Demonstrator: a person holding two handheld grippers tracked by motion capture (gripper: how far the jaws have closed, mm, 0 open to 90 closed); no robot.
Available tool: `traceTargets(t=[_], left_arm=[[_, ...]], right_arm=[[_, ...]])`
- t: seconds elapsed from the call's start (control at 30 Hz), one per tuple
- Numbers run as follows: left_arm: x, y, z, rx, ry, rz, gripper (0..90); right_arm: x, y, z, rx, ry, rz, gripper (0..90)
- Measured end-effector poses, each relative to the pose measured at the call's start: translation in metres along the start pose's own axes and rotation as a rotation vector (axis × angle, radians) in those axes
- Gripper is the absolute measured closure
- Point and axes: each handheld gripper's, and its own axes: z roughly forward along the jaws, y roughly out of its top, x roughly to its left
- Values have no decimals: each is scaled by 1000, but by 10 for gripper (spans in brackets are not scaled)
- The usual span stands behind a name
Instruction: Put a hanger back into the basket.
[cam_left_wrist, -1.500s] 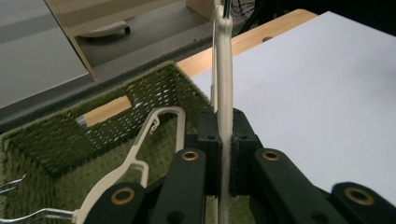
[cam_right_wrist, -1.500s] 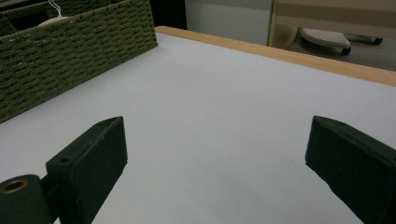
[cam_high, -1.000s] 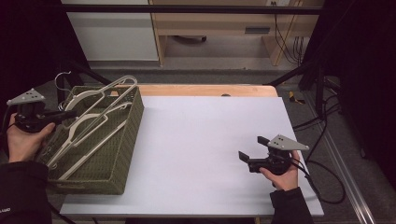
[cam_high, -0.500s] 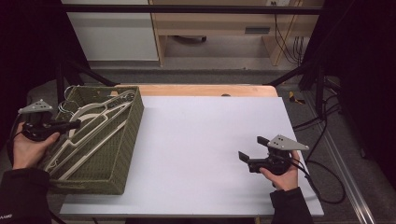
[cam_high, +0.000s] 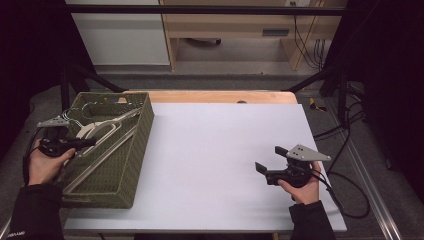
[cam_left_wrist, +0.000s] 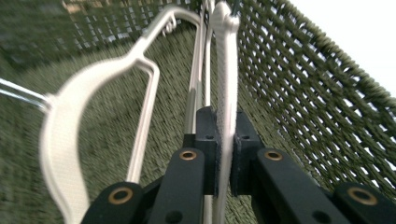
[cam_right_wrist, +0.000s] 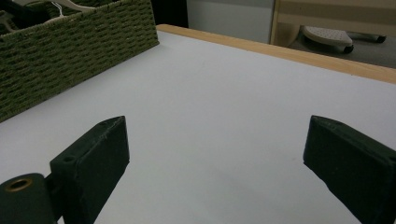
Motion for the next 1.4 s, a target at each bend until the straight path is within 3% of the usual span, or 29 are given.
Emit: traceTargets(t=[0.07, 0.23, 0.33, 0.37, 0.43, 0.53, 0.8, 1.0, 1.1, 1.17, 1.4], left_arm=[[3, -3, 1, -2, 12, -42, 834], [10, -7, 5, 27, 63, -81, 829], [12, -7, 7, 65, 132, -103, 811], [12, -7, 7, 65, 132, -103, 782], [12, -8, 10, 105, 197, -93, 763], [16, -13, 9, 106, 216, -136, 716], [19, -24, -2, 76, 281, -185, 544], [8, -22, -15, -22, 279, -161, 479], [-14, -15, -28, -142, 241, -116, 427], [-17, -15, -30, -147, 237, -103, 405], [-71, -7, -41, -320, 98, 25, 347]], right_arm=[[0, 0, 0, -3, 0, 0, 77], [1, 0, 0, -1, 2, 3, 77], [0, 0, 0, -2, 2, 3, 77], [0, 0, 0, -2, 2, 3, 77], [1, 0, 0, 0, 2, 5, 78], [1, 0, 1, 4, 4, -3, 78], [1, -1, 3, 9, 5, -1, 77], [1, -1, 3, 9, 4, 0, 74], [1, -1, 2, 6, 5, -1, 73], [1, -1, 2, 4, 5, -2, 72], [0, 0, -1, -7, 5, -1, 67]])
